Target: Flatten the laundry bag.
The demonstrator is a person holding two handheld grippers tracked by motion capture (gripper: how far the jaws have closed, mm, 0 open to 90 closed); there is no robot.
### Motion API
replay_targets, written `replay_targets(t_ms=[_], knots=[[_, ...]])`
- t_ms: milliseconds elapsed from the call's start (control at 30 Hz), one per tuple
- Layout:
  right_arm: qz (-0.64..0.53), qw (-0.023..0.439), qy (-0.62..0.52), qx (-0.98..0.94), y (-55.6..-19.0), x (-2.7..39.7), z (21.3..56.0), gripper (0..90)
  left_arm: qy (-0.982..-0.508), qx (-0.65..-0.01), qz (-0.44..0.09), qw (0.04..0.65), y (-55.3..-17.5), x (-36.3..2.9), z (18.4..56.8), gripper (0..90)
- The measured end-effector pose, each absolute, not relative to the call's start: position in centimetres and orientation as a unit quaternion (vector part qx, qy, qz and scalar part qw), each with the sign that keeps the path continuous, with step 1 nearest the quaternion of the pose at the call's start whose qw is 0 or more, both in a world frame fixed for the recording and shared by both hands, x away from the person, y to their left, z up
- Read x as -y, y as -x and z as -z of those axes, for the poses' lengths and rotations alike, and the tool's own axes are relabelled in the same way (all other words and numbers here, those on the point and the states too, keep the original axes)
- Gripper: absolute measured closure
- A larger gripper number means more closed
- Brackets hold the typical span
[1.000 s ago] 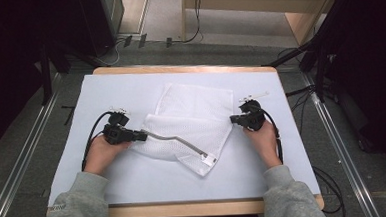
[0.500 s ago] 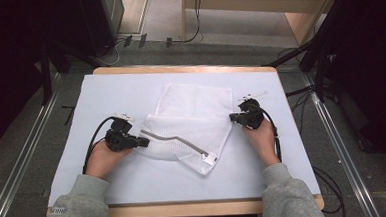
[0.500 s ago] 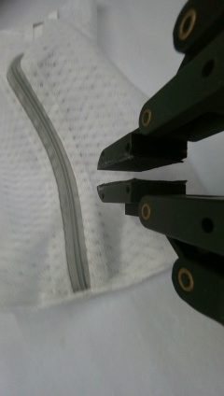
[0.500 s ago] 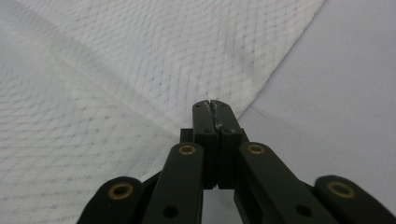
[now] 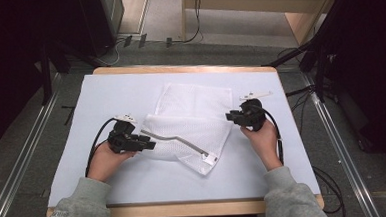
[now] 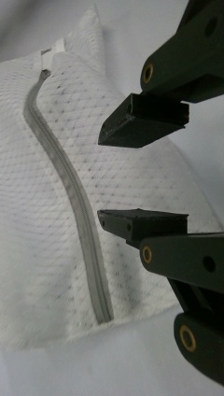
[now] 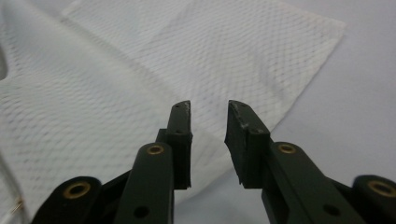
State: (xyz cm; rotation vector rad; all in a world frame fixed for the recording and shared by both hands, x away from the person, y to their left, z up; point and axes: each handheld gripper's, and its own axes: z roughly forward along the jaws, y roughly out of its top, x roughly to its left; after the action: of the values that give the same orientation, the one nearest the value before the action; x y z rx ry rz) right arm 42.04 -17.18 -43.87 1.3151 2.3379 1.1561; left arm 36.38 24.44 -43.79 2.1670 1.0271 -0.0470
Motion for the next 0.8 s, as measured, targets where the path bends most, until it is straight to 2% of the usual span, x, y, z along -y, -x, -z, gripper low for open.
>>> replay_targets(t_ms=[167,367,800], knots=[[-0.394,0.108,-0.418,-0.811,-39.1,16.7,43.5,69.0,-0.838,-0.405,0.007,0.365,-37.1,-24.6,42.8,54.6],[-0.395,0.082,-0.406,-0.82,-36.8,16.0,43.9,65.4,-0.835,-0.408,-0.007,0.37,-39.1,-24.7,41.7,51.5],[-0.402,0.051,-0.388,-0.828,-33.0,14.6,44.0,62.3,-0.826,-0.421,-0.016,0.376,-44.3,-25.0,40.6,52.5]])
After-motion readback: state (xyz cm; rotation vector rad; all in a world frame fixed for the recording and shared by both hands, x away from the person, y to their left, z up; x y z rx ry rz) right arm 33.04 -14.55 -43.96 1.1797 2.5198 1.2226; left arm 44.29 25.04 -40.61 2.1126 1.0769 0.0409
